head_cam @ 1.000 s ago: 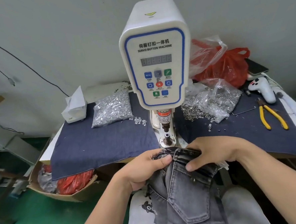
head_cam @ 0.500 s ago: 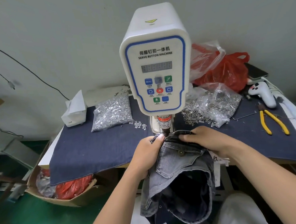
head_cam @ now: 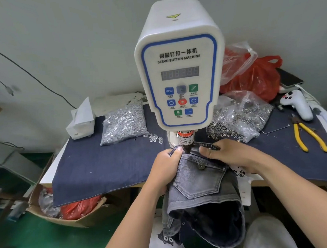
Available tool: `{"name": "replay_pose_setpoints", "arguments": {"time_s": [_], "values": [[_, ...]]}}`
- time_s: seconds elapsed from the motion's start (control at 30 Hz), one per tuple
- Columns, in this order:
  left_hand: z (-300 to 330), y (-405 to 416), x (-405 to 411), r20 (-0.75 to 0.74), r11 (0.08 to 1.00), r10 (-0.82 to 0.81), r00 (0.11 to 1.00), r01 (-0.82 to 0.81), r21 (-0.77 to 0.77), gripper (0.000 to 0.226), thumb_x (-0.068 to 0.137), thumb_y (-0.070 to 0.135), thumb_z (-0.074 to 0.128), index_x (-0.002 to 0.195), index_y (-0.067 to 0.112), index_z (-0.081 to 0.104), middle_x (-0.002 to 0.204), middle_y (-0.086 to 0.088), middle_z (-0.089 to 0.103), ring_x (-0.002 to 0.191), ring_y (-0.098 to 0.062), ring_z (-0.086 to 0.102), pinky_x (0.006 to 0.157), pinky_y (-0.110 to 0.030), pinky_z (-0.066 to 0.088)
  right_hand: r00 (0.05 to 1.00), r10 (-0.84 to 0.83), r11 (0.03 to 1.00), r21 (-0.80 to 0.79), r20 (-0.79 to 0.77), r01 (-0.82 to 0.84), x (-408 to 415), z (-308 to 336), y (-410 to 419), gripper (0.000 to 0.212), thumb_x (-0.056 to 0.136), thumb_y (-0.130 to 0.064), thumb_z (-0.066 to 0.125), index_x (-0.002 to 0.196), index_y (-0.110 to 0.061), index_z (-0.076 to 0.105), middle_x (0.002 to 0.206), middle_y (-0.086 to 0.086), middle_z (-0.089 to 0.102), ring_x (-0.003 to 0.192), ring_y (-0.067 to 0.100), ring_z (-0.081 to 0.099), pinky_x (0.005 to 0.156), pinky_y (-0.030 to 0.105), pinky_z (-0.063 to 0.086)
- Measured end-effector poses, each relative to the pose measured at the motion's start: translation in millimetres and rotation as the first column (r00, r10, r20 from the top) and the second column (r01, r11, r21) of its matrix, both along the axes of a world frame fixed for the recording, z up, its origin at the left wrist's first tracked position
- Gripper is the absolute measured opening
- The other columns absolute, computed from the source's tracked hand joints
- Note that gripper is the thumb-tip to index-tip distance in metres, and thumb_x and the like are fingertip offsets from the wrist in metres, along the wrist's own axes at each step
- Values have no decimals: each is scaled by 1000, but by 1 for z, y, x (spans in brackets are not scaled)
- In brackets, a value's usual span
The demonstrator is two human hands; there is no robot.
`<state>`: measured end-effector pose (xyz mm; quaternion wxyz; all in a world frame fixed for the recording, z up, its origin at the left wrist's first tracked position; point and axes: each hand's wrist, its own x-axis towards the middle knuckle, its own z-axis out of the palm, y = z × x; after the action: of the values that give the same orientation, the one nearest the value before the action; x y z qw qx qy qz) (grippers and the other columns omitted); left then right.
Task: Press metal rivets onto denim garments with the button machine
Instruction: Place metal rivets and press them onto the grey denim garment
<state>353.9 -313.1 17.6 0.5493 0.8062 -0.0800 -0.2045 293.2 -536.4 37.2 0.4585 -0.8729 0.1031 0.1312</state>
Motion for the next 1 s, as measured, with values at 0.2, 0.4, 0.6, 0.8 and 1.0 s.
{"name": "replay_pose_setpoints", "arguments": {"time_s": [0.2, 0.4, 0.6, 0.8, 1.0], "values": [[-4, -2, 3, 150, 992, -35, 988, 17, 121, 37, 102, 37, 54, 66, 29, 59, 60, 21, 61, 59, 4, 53, 54, -17, 35, 994, 96, 992, 83, -53, -92, 1, -3, -9, 47, 69, -64, 86, 100, -30, 78, 96, -8, 80, 92, 9, 76, 96, 37, 57], [-6, 0, 6, 250, 979, -66, 966, 15, 202, 33, 103, 38, 55, 76, 20, 62, 71, 8, 64, 65, -1, 54, 59, -26, 38, 998, 20, 966, 259, -60, -4, 0, -7, -11, 54, 76, -51, 87, 113, -15, 74, 109, 2, 79, 107, 20, 74, 107, 47, 52], [-11, 5, 9, 349, 943, -92, 933, -31, 332, 41, 103, 49, 56, 69, 29, 48, 66, 11, 56, 65, -2, 52, 53, -20, 28, 998, 36, 967, 253, -47, -23, -4, -5, -9, 54, 78, -60, 76, 110, -16, 74, 107, 0, 79, 107, 18, 73, 102, 40, 55], [-16, 7, 11, 317, 956, -67, 946, -31, 293, 34, 103, 52, 57, 80, 27, 56, 74, 11, 61, 72, -2, 55, 57, -23, 33, 998, 30, 975, 223, -47, -18, -4, -4, -5, 53, 80, -62, 74, 110, -18, 75, 108, 1, 79, 105, 21, 74, 105, 50, 52], [-18, 7, 11, 299, 966, -42, 953, -38, 256, 34, 103, 50, 58, 86, 21, 61, 78, 9, 63, 74, -4, 56, 58, -23, 35, 998, 22, 969, 248, -55, -8, -5, -3, -3, 55, 78, -59, 75, 110, -14, 75, 108, 3, 79, 105, 22, 74, 105, 51, 52]]}}
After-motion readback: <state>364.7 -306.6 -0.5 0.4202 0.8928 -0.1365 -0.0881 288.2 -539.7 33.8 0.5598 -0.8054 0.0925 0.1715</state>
